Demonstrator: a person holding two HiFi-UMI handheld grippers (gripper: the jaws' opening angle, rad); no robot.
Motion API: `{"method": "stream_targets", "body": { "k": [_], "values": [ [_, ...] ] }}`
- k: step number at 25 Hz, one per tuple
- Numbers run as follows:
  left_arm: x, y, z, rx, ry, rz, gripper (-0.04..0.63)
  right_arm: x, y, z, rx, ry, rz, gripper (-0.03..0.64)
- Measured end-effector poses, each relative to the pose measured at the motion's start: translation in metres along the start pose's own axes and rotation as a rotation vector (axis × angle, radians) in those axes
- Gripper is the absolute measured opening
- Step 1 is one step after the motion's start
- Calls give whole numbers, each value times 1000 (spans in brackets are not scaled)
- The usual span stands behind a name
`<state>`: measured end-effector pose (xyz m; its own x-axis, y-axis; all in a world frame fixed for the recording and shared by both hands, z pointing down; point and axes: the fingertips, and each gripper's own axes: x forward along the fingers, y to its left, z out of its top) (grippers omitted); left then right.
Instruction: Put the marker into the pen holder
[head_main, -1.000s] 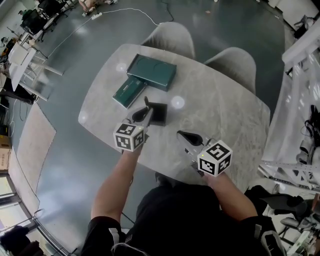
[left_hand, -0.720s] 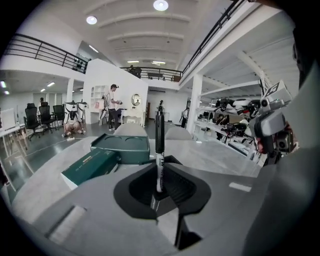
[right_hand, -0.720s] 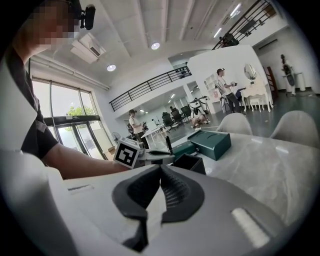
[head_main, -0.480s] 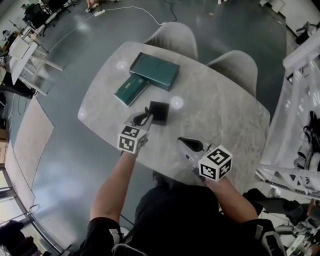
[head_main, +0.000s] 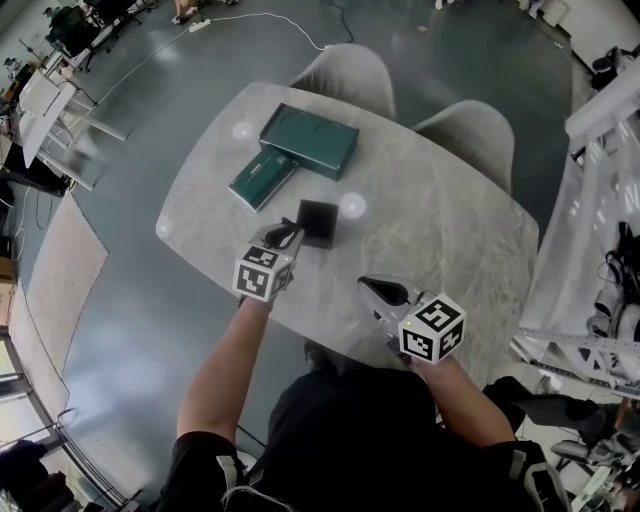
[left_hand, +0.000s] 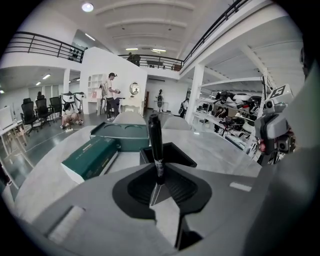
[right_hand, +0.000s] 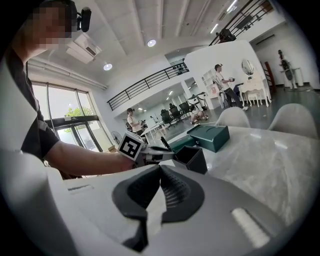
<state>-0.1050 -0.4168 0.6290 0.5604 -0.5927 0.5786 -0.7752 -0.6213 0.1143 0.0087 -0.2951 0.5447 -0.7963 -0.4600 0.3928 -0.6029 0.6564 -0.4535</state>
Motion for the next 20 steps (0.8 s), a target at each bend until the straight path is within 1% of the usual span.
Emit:
{"method": "stream_targets", "body": {
  "k": [10,20],
  "values": [
    [0,1,1,50,39,-6,63,0,4,-1,7,-3,1,3],
    [4,-2,3,140,130,-48,64,1,8,-4,23,1,11,3]
  ]
}}
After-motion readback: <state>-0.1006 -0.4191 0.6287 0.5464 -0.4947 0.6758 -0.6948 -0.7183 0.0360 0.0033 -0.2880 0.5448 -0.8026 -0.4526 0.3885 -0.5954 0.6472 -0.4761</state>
